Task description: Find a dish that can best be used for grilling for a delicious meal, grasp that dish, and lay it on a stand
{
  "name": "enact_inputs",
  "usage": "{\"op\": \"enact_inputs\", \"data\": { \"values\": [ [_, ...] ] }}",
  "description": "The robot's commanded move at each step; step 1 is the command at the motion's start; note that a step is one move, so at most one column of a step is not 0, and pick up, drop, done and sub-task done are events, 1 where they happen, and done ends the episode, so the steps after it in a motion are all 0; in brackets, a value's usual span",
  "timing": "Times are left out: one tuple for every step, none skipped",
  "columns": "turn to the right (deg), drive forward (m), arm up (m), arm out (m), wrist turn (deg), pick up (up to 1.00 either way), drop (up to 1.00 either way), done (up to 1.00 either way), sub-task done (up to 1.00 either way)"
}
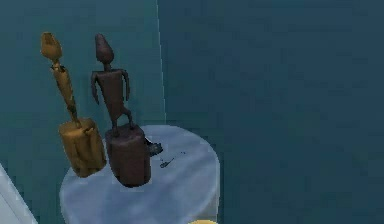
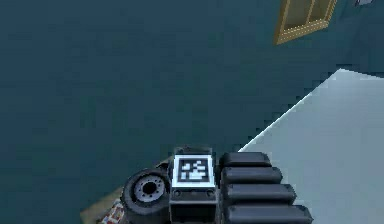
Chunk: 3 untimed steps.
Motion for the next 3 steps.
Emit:
{"op": "enact_inputs", "data": {
  "values": [
    [0.0, 0.0, 0.0, 0.26, 0.0, 0.0, 0.0, 0.0, 0.0],
    [0.0, 0.0, 0.0, 0.0, 45.0, 0.0, 0.0, 0.0, 0.0],
    [0.0, 0.0, 0.0, 0.0, 45.0, 0.0, 0.0, 0.0, 0.0]
  ]
}}
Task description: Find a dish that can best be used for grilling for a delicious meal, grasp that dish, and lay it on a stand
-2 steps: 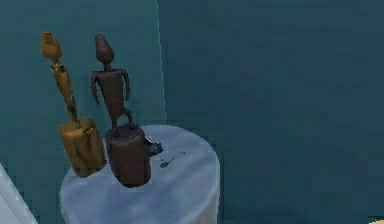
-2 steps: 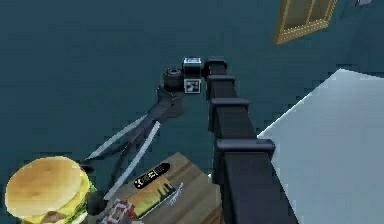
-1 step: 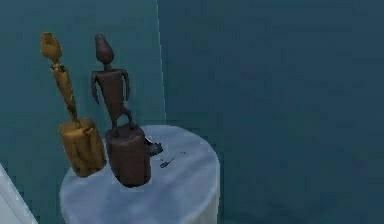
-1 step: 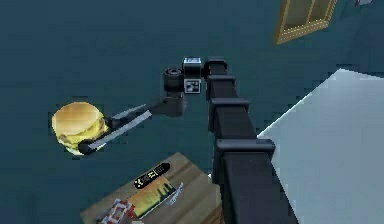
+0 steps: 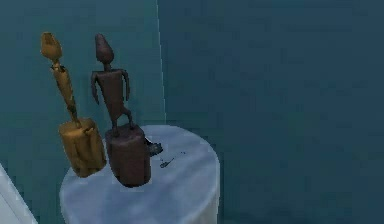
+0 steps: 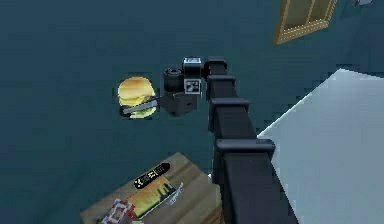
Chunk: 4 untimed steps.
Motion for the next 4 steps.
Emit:
{"op": "enact_inputs", "data": {
  "values": [
    [0.0, 0.0, 0.0, 0.0, 12.0, 0.0, 0.0, 0.0, 0.0],
    [0.0, 0.0, -0.22, 0.0, 0.0, 0.0, 0.0, 0.0, 0.0],
    [0.0, 0.0, -0.32, 0.0, 0.0, 0.0, 0.0, 0.0, 0.0],
    [0.0, 0.0, 0.0, 0.0, 0.0, 0.0, 1.0, 0.0, 0.0]
  ]
}}
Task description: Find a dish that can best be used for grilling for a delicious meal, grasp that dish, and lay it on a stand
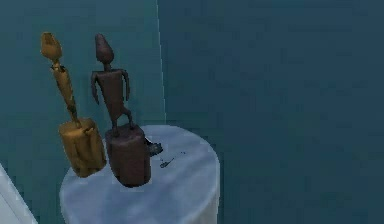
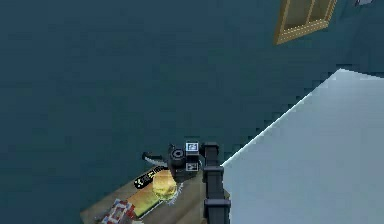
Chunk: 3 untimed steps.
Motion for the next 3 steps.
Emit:
{"op": "enact_inputs", "data": {
  "values": [
    [0.0, 0.0, 0.1, 0.0, 0.0, 0.0, 0.0, 0.0, 0.0],
    [0.0, 0.0, 0.0, -0.08, 0.0, 0.0, 0.0, 0.0, 0.0],
    [0.0, 0.0, 0.0, 0.0, 0.0, 0.0, 0.0, 1.0, 0.0]
  ]
}}
